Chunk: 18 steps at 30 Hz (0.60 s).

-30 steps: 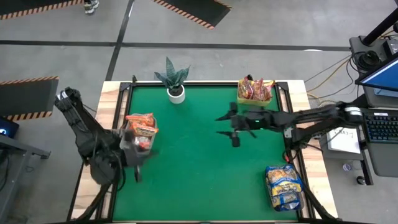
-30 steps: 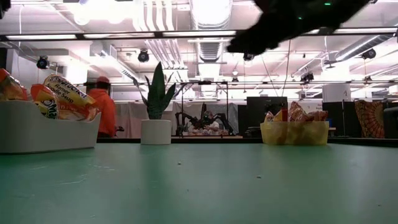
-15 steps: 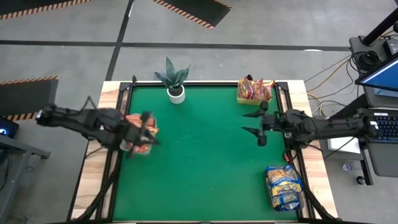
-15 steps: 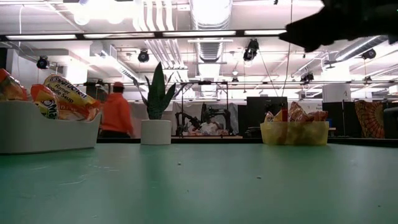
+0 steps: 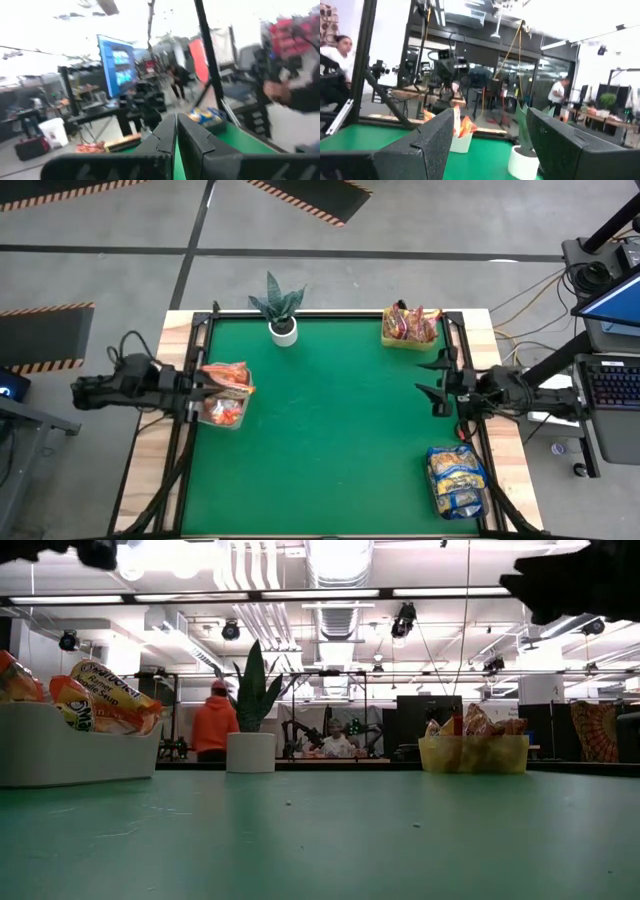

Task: Sort Maruchan noodles
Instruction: Return to Home Position

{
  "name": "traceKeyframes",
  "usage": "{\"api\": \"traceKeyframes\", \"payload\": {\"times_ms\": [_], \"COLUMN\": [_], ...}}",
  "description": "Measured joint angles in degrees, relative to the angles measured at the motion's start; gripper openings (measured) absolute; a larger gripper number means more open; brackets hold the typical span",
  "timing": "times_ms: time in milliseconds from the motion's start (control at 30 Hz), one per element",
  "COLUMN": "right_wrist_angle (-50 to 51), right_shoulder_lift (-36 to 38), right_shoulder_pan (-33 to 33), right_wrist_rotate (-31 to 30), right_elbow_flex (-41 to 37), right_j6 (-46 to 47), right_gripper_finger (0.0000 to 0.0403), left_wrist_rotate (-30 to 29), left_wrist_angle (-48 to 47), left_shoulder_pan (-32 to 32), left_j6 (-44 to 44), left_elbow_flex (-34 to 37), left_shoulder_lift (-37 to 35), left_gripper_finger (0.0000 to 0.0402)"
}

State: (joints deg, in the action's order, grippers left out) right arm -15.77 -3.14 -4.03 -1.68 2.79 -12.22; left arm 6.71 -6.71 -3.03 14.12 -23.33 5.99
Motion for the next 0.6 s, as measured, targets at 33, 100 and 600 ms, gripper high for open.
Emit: {"api": "traceKeyframes", "payload": {"times_ms": [33,100,600], "right_wrist_angle": [-0.2,2.2,6.1], "right_shoulder_lift": [1.5,3.0,2.0], "right_shoulder_pan": [0.0,0.0,-0.1], "right_wrist_rotate": [0.1,0.0,1.6], "right_elbow_flex": [-0.9,-2.1,-2.1], "right_j6": [-0.3,-0.4,4.8], "right_gripper_finger": [0.0238,0.0238,0.0238], "left_wrist_rotate": [-1.1,-3.1,-9.0], "left_wrist_angle": [0.6,2.0,16.4], "left_shoulder_pan": [0.0,0.0,0.1], "left_j6": [-0.5,-1.5,-5.2], "left_elbow_flex": [1.7,5.1,16.6], "left_shoulder_lift": [-2.6,-6.1,-0.1], "left_gripper_finger": [0.0,0.0,0.0]}}
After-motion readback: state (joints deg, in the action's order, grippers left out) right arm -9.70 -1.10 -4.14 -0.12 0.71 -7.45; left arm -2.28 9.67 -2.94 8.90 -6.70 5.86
